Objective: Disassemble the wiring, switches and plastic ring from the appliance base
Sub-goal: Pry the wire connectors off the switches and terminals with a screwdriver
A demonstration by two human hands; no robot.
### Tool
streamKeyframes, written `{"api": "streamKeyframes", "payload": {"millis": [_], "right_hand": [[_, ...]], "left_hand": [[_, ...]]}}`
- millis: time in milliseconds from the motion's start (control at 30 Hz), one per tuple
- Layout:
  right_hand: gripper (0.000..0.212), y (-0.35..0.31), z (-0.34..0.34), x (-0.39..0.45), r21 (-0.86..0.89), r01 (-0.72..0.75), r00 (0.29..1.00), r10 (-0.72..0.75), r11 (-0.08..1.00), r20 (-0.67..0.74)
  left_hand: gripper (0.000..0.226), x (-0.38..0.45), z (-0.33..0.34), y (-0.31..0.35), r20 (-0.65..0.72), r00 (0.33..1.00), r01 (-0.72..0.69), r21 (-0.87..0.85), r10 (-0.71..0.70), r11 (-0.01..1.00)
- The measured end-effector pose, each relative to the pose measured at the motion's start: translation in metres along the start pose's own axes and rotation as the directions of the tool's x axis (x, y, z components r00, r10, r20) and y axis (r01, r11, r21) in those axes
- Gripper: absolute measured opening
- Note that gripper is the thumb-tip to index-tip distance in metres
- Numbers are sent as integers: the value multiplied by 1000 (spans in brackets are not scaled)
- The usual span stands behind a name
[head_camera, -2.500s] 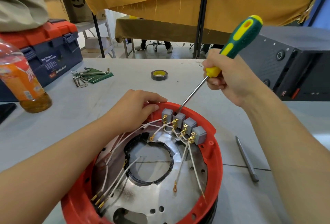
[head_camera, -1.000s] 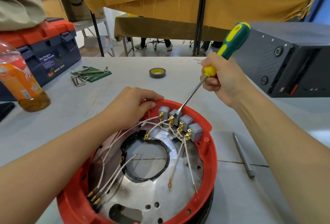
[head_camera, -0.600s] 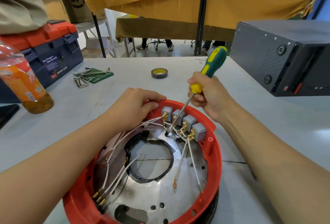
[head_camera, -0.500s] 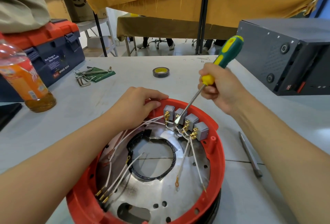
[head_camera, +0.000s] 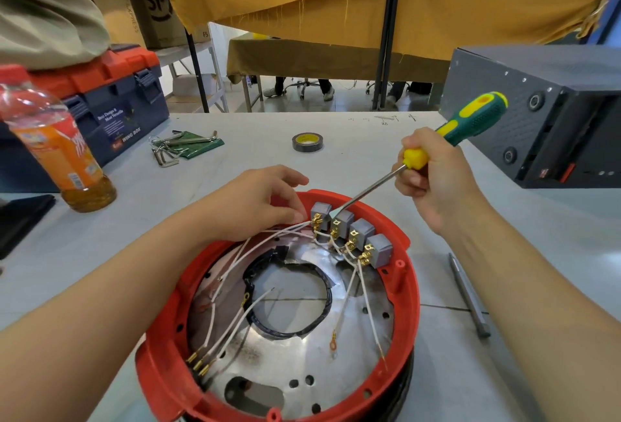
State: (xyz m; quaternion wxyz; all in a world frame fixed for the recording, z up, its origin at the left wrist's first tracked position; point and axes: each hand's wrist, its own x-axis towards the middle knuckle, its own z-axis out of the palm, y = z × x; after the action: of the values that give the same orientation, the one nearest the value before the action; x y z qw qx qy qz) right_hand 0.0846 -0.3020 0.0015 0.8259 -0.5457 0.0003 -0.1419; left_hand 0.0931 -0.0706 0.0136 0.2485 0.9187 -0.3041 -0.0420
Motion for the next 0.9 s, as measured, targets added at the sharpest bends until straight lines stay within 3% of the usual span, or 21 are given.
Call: {"api": "streamKeyframes", "payload": {"millis": [167,567,733,900], "right_hand": [[37,4,-7,-4,19,14,1000,-14,1000,-22],[37,4,-11,-8,13,9,999,-8,1000,-53],[32,4,-3,-13,-20,14,1000,-15,1000,-7],[31,-3,6,-20,-15,-32,992,34,999,119]], "left_hand": [[12,3,6,3,60,998,-7,112,0,994],[11,-4,-10,5,-68,997,-16,253,34,967],[8,-19,-28,3,-261,965,31,124,2,992],[11,-45,-41,-20,-325,916,193,-158,-235,969]]}}
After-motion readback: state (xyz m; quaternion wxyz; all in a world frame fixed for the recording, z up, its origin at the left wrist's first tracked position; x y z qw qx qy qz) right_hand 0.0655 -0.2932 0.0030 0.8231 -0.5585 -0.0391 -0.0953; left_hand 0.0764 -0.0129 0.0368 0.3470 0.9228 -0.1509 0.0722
